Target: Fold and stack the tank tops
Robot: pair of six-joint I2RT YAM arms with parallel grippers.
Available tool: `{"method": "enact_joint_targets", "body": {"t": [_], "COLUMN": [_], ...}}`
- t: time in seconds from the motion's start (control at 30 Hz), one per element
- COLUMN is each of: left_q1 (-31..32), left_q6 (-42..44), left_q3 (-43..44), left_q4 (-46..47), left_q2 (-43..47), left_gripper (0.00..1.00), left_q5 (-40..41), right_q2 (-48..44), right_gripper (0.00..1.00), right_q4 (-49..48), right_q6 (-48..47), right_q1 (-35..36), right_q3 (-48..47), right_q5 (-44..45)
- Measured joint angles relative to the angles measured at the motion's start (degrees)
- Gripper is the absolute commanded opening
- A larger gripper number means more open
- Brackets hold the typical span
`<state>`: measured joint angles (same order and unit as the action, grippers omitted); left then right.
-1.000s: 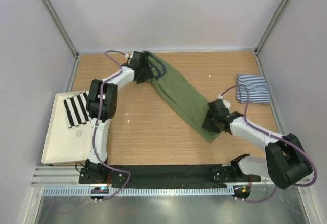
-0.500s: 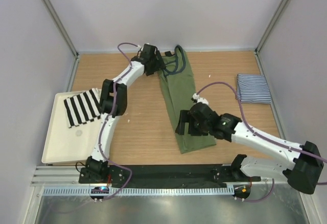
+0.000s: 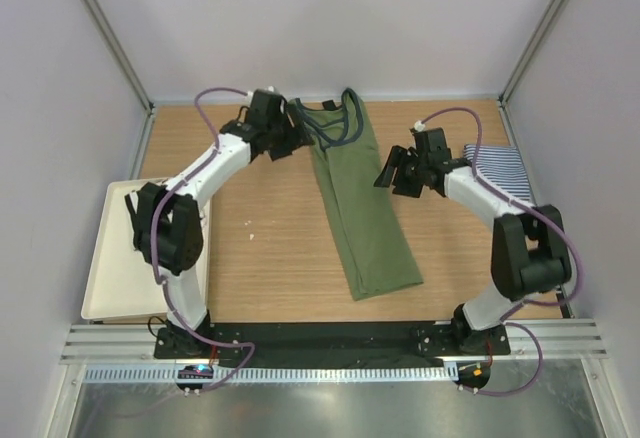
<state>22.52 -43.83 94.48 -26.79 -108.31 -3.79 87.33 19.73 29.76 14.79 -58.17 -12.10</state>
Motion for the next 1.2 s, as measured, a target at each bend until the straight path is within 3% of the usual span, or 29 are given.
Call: {"method": "enact_joint_targets", "body": {"t": [0.17, 0.33, 0.6, 0.73, 0.93, 1.1, 1.2], "left_q1": [3.8, 3.7, 2.8, 2.3, 0.2, -2.3, -3.5], "left_q6": [-3.7, -5.8, -8.3, -9.8, -13.2, -14.1, -13.7], "left_q3": [-14.2, -14.6, -2.7, 1.2, 13.2, 25.5, 30.8], "left_q4": [6.0, 7.5, 11.1, 13.0, 14.7, 14.2, 13.5], "left_q2": [-0.5, -7.7, -16.0, -20.2, -29.7, -37.7, -40.8], "left_gripper": [0.63, 0.62, 0.59, 0.52, 0.41, 0.42, 0.53], "left_q5": [-2.8, -3.6, -4.3, -4.4, -6.8, -8.4, -9.6], "right_q2": [13.7, 20.1, 26.9, 29.6, 32.0, 30.5, 27.5], "right_gripper": [0.64, 0.69, 0.62, 0.54, 0.51, 0.57, 0.57], "right_q4": [-5.2, -5.9, -8.1, -9.9, -12.6, -17.1, -21.3], "right_q6": [0.2, 0.3, 1.0, 2.3, 5.2, 9.4, 12.5], "right_q1": [-4.7, -7.0, -7.5, -7.5, -7.3, -4.0, -0.1], "right_q3": [-7.5, -12.2, -15.2, -17.6, -19.3, -15.6, -10.3], "right_q5": [-5.8, -7.3, -10.1, -11.7, -13.3, -10.9, -8.6]}}
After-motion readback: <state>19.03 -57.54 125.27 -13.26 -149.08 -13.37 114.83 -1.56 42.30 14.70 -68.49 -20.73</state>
